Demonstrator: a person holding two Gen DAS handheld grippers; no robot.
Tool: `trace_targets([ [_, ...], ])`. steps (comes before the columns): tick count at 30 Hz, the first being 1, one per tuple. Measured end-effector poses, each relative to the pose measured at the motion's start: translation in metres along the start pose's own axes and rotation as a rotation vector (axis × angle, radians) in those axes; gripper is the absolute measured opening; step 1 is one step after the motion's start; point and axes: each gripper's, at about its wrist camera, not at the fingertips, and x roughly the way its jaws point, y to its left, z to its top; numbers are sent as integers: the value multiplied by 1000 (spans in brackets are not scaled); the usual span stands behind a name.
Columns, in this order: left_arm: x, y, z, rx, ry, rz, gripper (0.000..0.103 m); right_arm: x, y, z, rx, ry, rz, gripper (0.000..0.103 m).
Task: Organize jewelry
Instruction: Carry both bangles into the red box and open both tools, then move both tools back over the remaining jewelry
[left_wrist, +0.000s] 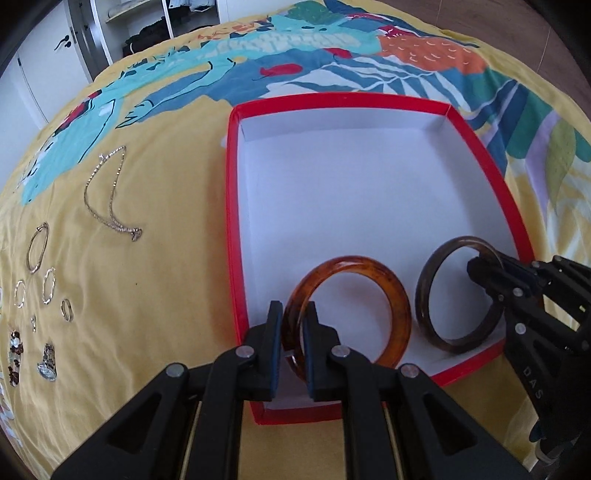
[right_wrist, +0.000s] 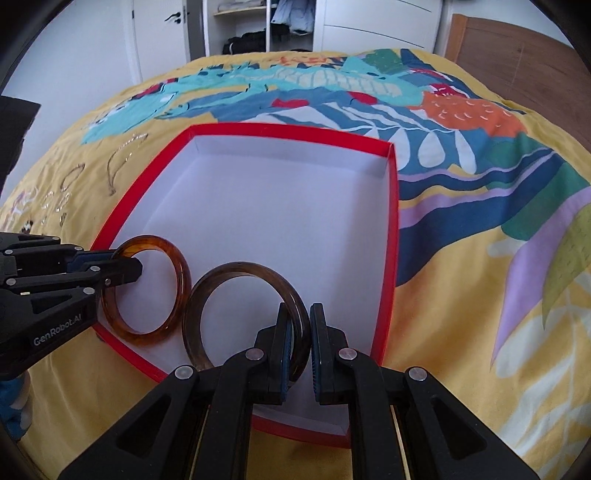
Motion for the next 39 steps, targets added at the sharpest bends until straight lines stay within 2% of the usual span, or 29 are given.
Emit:
trace_targets([
  [6, -2, 8, 0, -54, 21, -38, 12, 0, 4, 2, -37, 16, -9, 10],
  [8, -3, 8, 1, -59, 24, -42, 12, -3, 4, 3, -42, 16, -19, 16],
  [10, -4, 9, 2, -66, 29, -49, 12, -9, 5, 4, -48, 4, -35, 34],
  [13, -9, 12, 3, -98, 35, -79, 13, -21, 4, 7, -47, -11, -48, 37],
  [15, -18, 12, 3, -104, 22, -87, 15, -35, 1, 8, -37, -31, -55, 38],
  [17, -29, 12, 3, -105, 0, -93, 27, -54, -1, 8, -21, -54, -62, 39],
  [18, -34, 12, 3, -109, -11, -94, 29, -61, -2, 8, -16, -64, -63, 40],
  [21, -59, 16, 3, -119, -50, -104, 30, -89, -2, 9, -4, -93, -68, 41],
  [25, -105, 25, -1, -108, -131, -73, 30, -127, 2, 7, 14, -141, -70, 41],
  [32, -186, 83, -23, -133, -215, 39, 30, -195, 36, 13, 47, -246, -22, 42],
  [34, -205, 108, -34, -150, -241, 63, 30, -211, 53, 16, 42, -274, 3, 42],
  [39, -245, 183, -69, -209, -284, 141, 39, -235, 102, 23, 32, -315, 77, 45],
])
